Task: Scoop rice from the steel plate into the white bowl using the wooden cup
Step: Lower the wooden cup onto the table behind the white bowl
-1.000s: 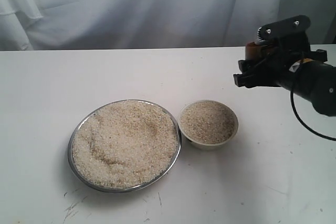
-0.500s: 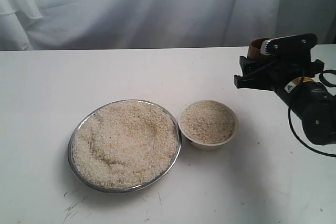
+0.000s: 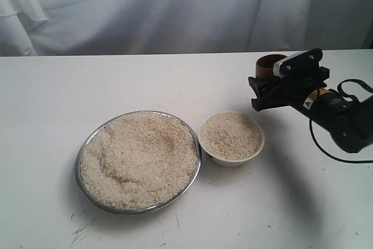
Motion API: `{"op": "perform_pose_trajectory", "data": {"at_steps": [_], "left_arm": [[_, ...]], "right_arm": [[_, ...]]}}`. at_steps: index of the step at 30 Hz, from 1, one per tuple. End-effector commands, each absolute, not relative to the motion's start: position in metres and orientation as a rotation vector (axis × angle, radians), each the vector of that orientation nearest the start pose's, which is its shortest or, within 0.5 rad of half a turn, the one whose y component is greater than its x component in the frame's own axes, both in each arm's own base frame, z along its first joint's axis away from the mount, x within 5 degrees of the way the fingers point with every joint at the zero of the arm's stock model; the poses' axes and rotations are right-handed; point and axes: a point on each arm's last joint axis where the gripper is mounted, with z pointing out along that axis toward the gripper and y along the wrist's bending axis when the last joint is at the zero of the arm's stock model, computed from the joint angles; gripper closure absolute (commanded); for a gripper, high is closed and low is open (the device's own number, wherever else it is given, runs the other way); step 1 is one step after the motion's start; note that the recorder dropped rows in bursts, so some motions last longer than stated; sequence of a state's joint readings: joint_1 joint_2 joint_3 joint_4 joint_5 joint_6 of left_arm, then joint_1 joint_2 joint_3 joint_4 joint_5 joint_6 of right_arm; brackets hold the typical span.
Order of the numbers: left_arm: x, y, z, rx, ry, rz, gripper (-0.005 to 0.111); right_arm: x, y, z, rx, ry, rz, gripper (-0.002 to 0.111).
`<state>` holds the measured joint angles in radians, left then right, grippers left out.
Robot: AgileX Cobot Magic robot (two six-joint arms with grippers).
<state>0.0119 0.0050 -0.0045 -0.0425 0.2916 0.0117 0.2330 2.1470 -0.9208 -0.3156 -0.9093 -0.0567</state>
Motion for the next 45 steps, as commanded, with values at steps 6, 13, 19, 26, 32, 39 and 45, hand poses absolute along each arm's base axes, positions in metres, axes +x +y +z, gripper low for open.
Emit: {"op": "perform_pose_trajectory", "data": {"at_steps": [6,13,19,26,32,39,45], "left_arm": [[0.055,-0.001,0.187,-0.03,1.768,-0.027,0.107],[0.055,-0.001,0.187,-0.03,1.768,-0.027,0.107],[0.055,-0.001,0.187,-0.03,1.768,-0.027,0.107],[0.055,-0.001,0.187,-0.03,1.768,-0.027,0.107],[0.055,-0.001,0.187,-0.03,1.768,-0.027,0.107],[0.055,-0.001,0.187,-0.03,1.768,-0.027,0.107],[0.055,-0.001,0.187,-0.03,1.768,-0.027,0.107]], "right_arm": [[0.404,0.111,0.067,-0.631,1.745,0.306,0.108],[0.412,0.112,0.054,-0.617,1.755,0.322,0.108],[0.416,0.111,0.058,-0.573,1.739,0.329,0.108],[0.416,0.11,0.057,-0.469,1.794,0.4,0.078],[0.417,0.109,0.057,-0.426,1.803,0.411,0.041],[0.417,0.109,0.057,-0.424,1.804,0.413,0.038],[0.423,0.102,0.06,-0.166,1.833,0.487,0.027]]}}
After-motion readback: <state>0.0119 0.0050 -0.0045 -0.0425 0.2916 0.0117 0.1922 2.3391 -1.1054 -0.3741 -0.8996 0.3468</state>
